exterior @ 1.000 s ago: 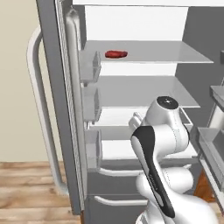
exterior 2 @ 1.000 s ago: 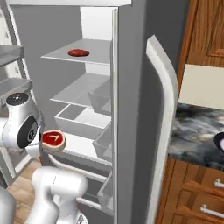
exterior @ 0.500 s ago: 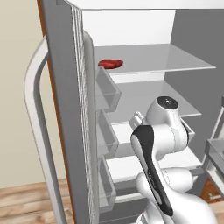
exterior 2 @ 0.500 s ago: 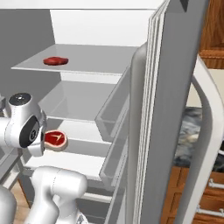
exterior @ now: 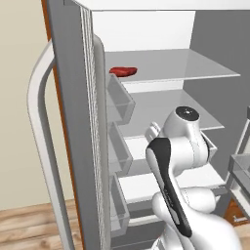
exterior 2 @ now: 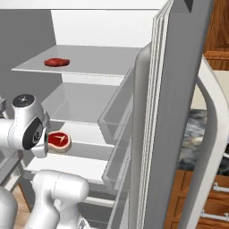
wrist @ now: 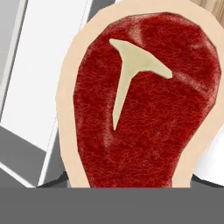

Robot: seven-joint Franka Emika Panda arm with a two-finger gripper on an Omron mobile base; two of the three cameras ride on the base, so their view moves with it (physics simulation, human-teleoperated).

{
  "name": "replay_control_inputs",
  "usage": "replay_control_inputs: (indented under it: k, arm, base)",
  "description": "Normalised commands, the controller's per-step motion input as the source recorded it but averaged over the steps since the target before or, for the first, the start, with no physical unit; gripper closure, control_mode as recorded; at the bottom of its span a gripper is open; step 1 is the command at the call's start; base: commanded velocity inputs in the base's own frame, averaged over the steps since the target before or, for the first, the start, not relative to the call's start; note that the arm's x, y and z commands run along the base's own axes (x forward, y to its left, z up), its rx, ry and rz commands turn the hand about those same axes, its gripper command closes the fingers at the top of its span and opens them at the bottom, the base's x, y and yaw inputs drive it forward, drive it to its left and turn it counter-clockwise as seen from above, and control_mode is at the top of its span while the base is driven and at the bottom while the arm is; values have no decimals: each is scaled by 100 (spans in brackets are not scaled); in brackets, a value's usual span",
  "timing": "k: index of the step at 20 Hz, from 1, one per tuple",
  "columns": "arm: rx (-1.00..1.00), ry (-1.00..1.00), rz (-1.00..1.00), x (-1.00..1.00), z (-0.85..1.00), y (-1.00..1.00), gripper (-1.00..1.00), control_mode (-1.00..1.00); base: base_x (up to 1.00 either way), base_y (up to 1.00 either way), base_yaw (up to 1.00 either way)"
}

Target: Place the steak on the counter behind the older steak on the same shelf of the fridge to maintain FIFO order. Close the fridge door when finished.

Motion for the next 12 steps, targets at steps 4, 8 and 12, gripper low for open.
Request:
replay_control_inputs:
  k: [4,8,12]
  arm:
    - [-2,-31,11,75,75,-2,100,-100]
    - [-8,-45,15,36,95,-12,100,-100]
    - [-17,-54,10,0,78,-1,100,-100]
  base:
    - [0,0,0]
    - [0,0,0]
    - [0,0,0]
